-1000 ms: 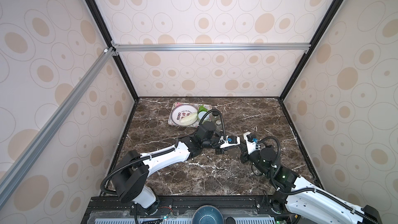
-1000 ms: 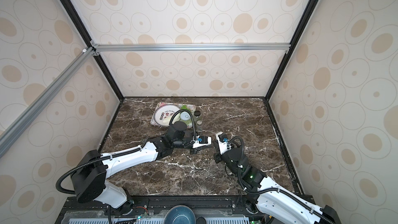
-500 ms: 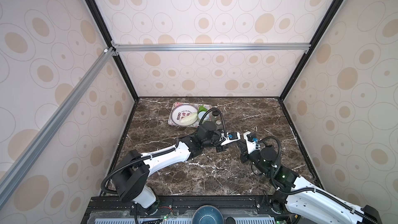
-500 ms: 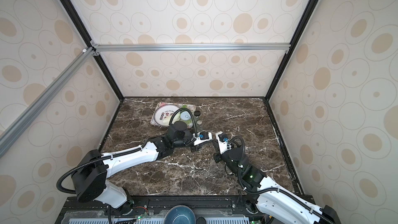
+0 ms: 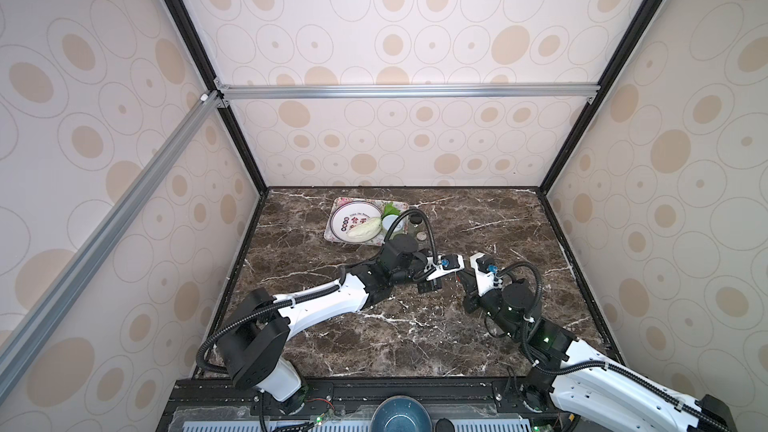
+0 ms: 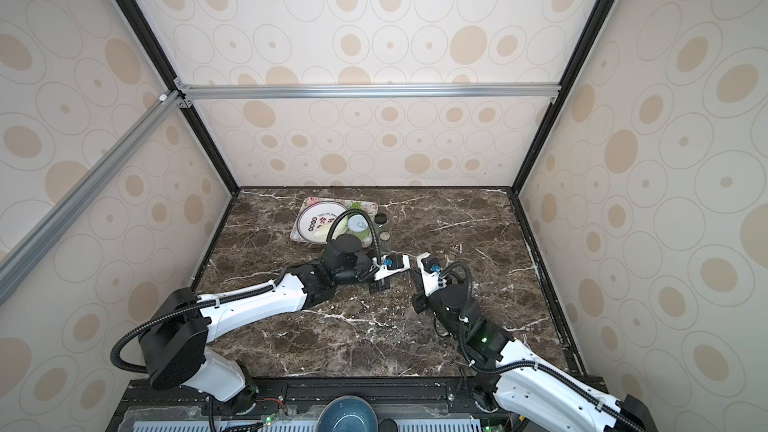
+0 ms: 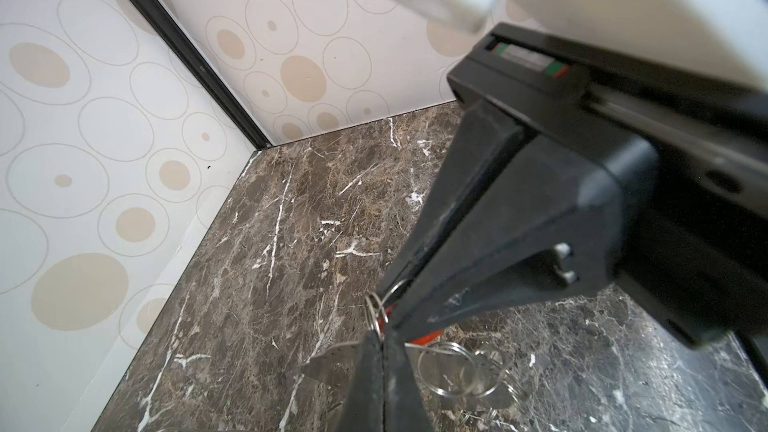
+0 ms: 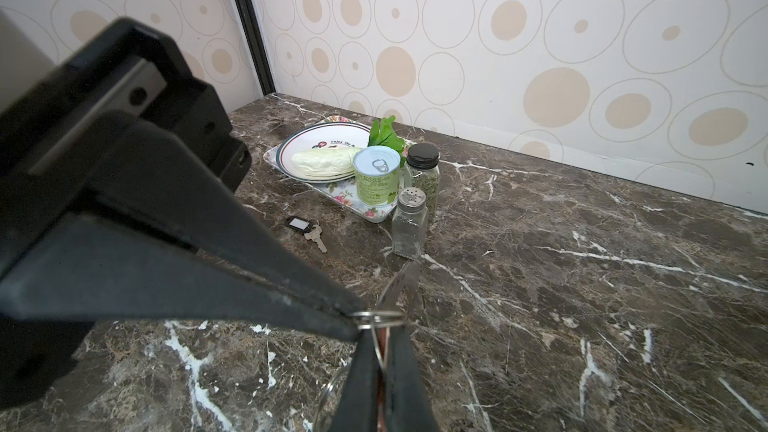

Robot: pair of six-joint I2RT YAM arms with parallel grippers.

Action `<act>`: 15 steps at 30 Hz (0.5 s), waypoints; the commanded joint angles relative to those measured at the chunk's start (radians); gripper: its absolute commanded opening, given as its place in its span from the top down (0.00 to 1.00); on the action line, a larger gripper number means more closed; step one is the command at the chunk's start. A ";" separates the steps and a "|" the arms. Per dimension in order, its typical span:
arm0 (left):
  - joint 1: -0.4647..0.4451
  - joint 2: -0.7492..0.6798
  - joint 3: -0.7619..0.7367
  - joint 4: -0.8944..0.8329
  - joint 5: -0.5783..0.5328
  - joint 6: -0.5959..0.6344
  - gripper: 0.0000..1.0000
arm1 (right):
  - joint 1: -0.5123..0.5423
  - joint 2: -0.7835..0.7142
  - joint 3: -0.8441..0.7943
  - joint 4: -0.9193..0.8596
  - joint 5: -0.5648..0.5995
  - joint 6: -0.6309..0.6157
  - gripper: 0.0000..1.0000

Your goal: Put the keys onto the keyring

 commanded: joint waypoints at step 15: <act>-0.006 -0.088 -0.104 0.214 -0.012 0.003 1.00 | -0.160 0.102 -0.006 0.093 -0.306 0.162 1.00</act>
